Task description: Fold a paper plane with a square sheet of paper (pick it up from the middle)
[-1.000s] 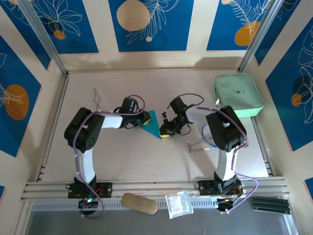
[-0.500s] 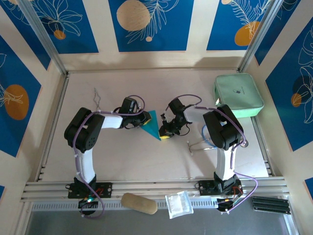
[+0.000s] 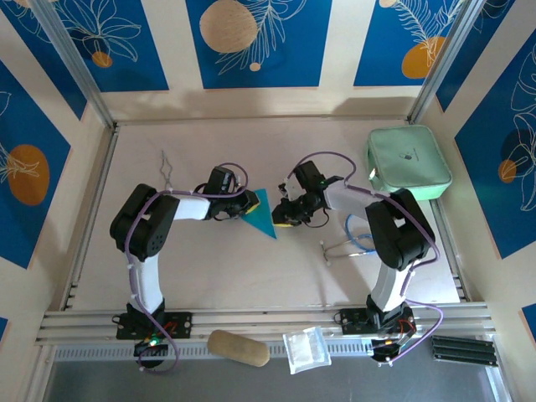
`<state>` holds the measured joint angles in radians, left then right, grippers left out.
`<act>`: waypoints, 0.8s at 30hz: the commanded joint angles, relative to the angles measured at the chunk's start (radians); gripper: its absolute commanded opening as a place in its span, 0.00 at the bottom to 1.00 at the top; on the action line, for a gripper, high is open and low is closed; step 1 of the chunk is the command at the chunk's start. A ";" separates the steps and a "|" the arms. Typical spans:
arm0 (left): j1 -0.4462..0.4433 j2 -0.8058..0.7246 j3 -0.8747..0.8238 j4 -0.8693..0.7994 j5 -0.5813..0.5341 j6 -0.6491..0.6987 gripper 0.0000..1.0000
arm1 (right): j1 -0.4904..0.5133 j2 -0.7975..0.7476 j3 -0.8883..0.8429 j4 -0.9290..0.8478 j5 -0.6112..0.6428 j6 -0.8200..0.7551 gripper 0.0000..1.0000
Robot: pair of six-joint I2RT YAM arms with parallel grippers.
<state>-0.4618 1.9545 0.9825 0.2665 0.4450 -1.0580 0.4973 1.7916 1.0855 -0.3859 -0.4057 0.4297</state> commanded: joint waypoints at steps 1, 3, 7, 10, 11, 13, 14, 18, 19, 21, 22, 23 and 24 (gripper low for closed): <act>0.008 0.021 -0.016 -0.018 -0.008 -0.008 0.19 | 0.014 0.034 0.028 0.013 -0.054 0.021 0.17; 0.008 0.023 -0.017 -0.016 -0.009 -0.009 0.18 | 0.022 0.064 0.041 0.026 -0.069 0.027 0.16; 0.008 0.023 -0.018 -0.018 -0.008 -0.010 0.18 | 0.024 0.108 0.056 0.028 -0.090 0.029 0.15; 0.008 0.023 -0.016 -0.021 -0.009 -0.010 0.18 | 0.023 0.124 0.056 0.021 -0.105 0.023 0.14; 0.008 0.023 -0.016 -0.022 -0.009 -0.010 0.18 | 0.023 0.129 0.055 0.016 -0.108 0.020 0.14; 0.009 0.024 -0.016 -0.021 -0.011 -0.013 0.18 | 0.024 0.138 0.052 0.006 -0.111 0.011 0.14; 0.008 0.026 -0.017 -0.021 -0.011 -0.013 0.18 | 0.023 0.143 0.051 0.000 -0.109 0.007 0.14; 0.008 0.027 -0.018 -0.019 -0.014 -0.017 0.18 | 0.022 0.164 0.051 -0.019 -0.110 -0.009 0.14; 0.008 0.029 -0.020 -0.018 -0.015 -0.019 0.18 | 0.021 0.167 0.051 -0.020 -0.111 -0.013 0.14; 0.008 0.030 -0.023 -0.016 -0.017 -0.020 0.18 | 0.021 0.176 0.054 -0.025 -0.113 -0.018 0.14; 0.008 0.030 -0.024 -0.016 -0.017 -0.022 0.18 | 0.021 0.179 0.056 -0.025 -0.113 -0.020 0.14; 0.008 0.031 -0.024 -0.016 -0.019 -0.023 0.18 | 0.023 0.185 0.057 -0.028 -0.113 -0.021 0.14; 0.008 0.032 -0.026 -0.015 -0.019 -0.022 0.18 | 0.024 0.188 0.059 -0.029 -0.113 -0.024 0.14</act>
<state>-0.4618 1.9564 0.9817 0.2699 0.4446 -1.0687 0.5171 1.9553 1.1206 -0.3752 -0.4839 0.4286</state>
